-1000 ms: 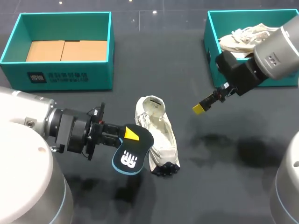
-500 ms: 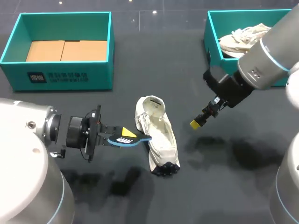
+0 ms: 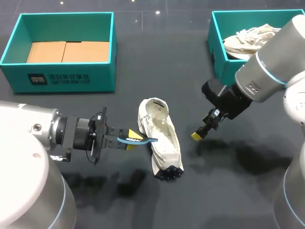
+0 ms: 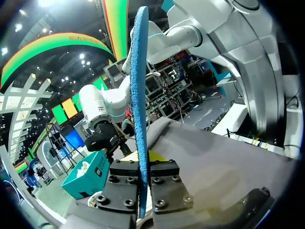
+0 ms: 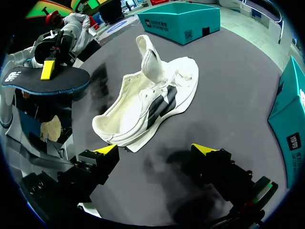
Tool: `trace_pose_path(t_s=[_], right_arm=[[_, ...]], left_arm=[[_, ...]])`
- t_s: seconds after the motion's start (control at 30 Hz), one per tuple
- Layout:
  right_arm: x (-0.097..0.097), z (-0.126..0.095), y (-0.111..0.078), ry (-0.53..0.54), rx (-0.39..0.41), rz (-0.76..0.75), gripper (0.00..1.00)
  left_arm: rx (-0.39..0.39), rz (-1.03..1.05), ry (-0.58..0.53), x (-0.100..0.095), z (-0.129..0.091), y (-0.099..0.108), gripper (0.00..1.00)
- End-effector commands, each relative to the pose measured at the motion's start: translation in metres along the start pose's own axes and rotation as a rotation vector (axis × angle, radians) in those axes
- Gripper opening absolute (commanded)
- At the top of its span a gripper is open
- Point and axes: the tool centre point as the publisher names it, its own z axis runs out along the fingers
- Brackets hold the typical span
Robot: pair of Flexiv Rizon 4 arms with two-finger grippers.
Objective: Take the shoe out of the shoebox, open the shoe tongue, remove and reinsert the insole, then place the shoe into the shoebox
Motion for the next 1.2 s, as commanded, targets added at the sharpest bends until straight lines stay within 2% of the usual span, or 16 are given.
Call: trace_pose_path(t_s=[0.03, 0.1, 0.17, 0.3, 0.43, 0.5, 0.77, 0.83, 0.87, 1.0, 1.2], right_arm=[[0.001, 0.000, -0.001, -0.004, 0.000, 0.001, 1.00], [0.001, 0.000, -0.001, -0.004, 0.000, 0.001, 1.00], [0.002, 0.003, 0.000, -0.028, 0.016, -0.077, 1.00], [0.004, 0.004, -0.005, -0.046, -0.002, -0.194, 1.00], [0.012, 0.002, -0.005, -0.081, -0.004, -0.312, 1.00], [0.016, 0.006, -0.008, -0.093, 0.060, -0.375, 1.00], [0.016, 0.006, -0.008, -0.093, 0.060, -0.375, 1.00], [0.016, 0.006, -0.008, -0.093, 0.060, -0.375, 1.00], [0.016, 0.006, -0.008, -0.093, 0.060, -0.375, 1.00], [0.020, 0.014, -0.010, -0.114, 0.048, -0.499, 1.00], [0.017, 0.019, -0.013, -0.112, 0.036, -0.600, 1.00]], left_arm=[[-0.004, 0.000, -0.003, 0.002, -0.001, -0.002, 0.00], [0.007, -0.026, 0.001, 0.002, 0.007, 0.001, 0.00], [0.018, -0.052, 0.003, 0.001, 0.010, 0.004, 0.00], [0.042, -0.106, 0.002, 0.002, 0.013, 0.010, 0.00], [0.100, -0.162, 0.010, 0.001, 0.018, 0.014, 0.00], [0.080, -0.160, 0.002, 0.000, 0.019, 0.015, 0.00], [0.080, -0.160, 0.002, 0.000, 0.019, 0.015, 0.00], [0.073, -0.115, -0.018, 0.001, 0.026, 0.014, 0.00], [0.106, -0.117, -0.001, 0.000, 0.027, 0.015, 0.00], [0.136, -0.097, -0.015, -0.001, 0.032, 0.015, 0.00], [0.148, -0.057, -0.037, -0.005, 0.041, 0.016, 0.00]])
